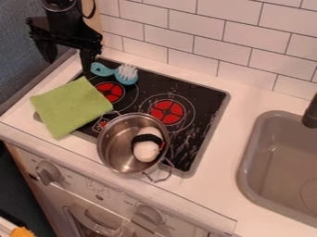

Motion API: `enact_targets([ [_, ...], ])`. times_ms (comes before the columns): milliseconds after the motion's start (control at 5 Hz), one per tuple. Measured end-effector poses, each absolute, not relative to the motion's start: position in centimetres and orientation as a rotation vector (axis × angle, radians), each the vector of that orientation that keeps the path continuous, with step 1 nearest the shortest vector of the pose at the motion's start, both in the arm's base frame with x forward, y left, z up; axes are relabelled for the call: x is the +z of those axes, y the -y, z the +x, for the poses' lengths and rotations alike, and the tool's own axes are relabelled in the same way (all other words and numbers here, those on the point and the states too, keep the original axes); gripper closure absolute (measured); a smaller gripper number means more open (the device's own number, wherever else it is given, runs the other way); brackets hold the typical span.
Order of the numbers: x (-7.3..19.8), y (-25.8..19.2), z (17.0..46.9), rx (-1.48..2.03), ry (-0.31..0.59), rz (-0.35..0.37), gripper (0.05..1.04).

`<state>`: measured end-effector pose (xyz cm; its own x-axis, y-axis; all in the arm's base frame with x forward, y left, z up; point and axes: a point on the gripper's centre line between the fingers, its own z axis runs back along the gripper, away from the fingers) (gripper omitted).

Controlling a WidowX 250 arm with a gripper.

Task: Put the blue brush into top of the green towel

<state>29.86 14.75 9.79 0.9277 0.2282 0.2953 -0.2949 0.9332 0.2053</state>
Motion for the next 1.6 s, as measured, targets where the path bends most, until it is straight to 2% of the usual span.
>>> enact_targets([
  [200,9.0,-14.8,29.7,0.279,0.242,0.251,0.083],
  [400,10.3,-14.9,30.3,0.374,0.263,0.384,0.083],
  [600,11.3,-14.6,31.2,0.474,0.295,0.349,0.083],
  [800,11.4,-13.8,32.1,0.621,0.263,0.313,0.083],
  [1000,12.1,-12.7,33.4,0.681,0.285,0.236,0.083],
  [1200,10.9,-11.7,34.6,0.790,0.253,0.143,0.083],
  [1400,10.5,-10.3,36.6,0.968,0.234,0.001,0.083],
  [1600,10.4,-9.2,38.1,1.124,0.220,-0.097,0.083],
])
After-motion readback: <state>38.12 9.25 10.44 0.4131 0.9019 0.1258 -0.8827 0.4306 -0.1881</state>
